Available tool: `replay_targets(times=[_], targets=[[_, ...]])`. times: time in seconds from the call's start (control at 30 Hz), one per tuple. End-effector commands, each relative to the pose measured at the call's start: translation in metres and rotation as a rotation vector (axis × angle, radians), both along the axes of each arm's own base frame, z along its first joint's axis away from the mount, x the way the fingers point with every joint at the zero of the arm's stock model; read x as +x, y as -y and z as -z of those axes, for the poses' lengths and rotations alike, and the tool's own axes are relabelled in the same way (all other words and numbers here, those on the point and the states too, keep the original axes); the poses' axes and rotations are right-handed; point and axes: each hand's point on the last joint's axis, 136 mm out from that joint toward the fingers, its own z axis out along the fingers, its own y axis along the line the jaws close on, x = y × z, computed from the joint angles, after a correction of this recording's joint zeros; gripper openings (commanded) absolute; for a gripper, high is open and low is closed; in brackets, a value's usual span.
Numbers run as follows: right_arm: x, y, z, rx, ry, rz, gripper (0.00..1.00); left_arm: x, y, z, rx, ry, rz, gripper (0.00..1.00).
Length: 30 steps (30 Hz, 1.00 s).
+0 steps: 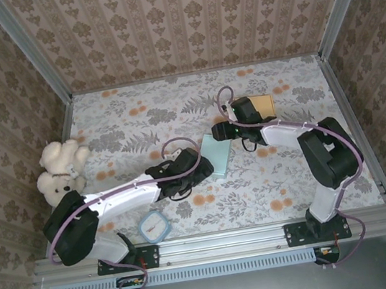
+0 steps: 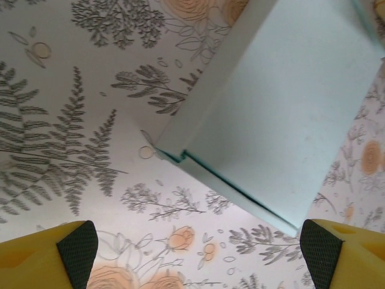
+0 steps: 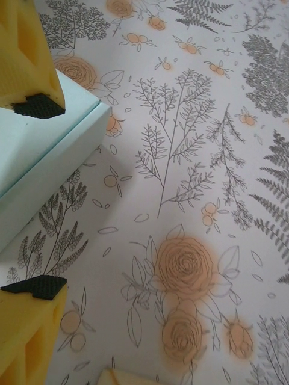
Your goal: Fold the paper box
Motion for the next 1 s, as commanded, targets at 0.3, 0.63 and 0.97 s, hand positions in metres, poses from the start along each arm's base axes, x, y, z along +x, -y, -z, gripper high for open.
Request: replay_targets(times=[0.3, 0.63, 0.97], targets=[[-0.013, -0.011, 0.025, 0.089, -0.135, -0.011, 0.71, 0.031, 0.040, -0.003, -0.088, 0.065, -0.022, 0.91], [-0.044, -0.009, 0.016, 0.168, -0.159, -0.014, 0.70, 0.047, 0.045, 0.014, -0.108, 0.030, -0.034, 0.91], [-0.076, -0.018, 0.014, 0.296, -0.208, -0.064, 0.67, 0.070, 0.040, 0.005, -0.108, 0.056, -0.016, 0.91]])
